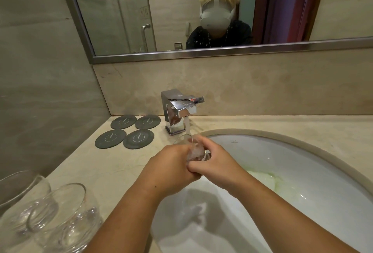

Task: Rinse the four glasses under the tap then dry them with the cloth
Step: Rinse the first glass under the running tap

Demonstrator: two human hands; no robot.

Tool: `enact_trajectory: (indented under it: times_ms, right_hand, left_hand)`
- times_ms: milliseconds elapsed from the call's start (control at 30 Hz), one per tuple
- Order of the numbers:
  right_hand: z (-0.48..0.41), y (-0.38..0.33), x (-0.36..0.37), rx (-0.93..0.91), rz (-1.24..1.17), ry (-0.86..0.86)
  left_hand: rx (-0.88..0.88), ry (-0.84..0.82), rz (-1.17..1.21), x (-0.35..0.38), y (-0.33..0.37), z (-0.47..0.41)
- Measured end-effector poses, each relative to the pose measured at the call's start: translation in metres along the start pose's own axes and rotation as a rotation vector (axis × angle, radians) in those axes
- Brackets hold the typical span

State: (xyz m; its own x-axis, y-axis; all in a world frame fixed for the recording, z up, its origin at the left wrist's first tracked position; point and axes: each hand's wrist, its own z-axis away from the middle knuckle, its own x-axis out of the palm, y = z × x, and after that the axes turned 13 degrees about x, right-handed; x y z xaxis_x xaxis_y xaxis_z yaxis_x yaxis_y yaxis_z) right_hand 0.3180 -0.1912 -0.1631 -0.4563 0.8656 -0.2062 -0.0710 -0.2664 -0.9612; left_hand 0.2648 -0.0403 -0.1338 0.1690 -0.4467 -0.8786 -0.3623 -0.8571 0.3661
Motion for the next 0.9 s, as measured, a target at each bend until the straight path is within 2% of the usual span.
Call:
enact_trajectory:
  times_ms: [167,267,433,633,767,900]
  right_hand:
    - [0.001,-0.0018,-0.0004,-0.002,0.019,0.03]
    - [0.0007,-0.0023,-0.0006,-0.014,0.019,0.029]
    - [-0.0008,-0.0017,0.0012,-0.004,0.014,0.03]
    - [-0.0012,-0.0004,0.0003,-0.008,0.02,0.049]
    - [-0.0042,0.0029,-0.0006,-0.004,0.029,0.069]
    - [-0.0048,-0.0014,-0.0021,0.011,-0.029,0.144]
  left_hand:
    - [0.005,0.012,0.05,0.0024,-0.0011,-0.0014]
    - [0.071,0.05,0.033,0.0064,-0.0014,-0.0021]
    - [0.01,-0.028,0.051,0.0032,0.0019,-0.003]
    - [0.066,0.031,0.026,0.0073,-0.0005,-0.003]
    - [0.05,-0.013,0.101,0.0051,0.0021,-0.0021]
    - [0.05,0.116,0.111,0.0043,-0.0032,-0.0029]
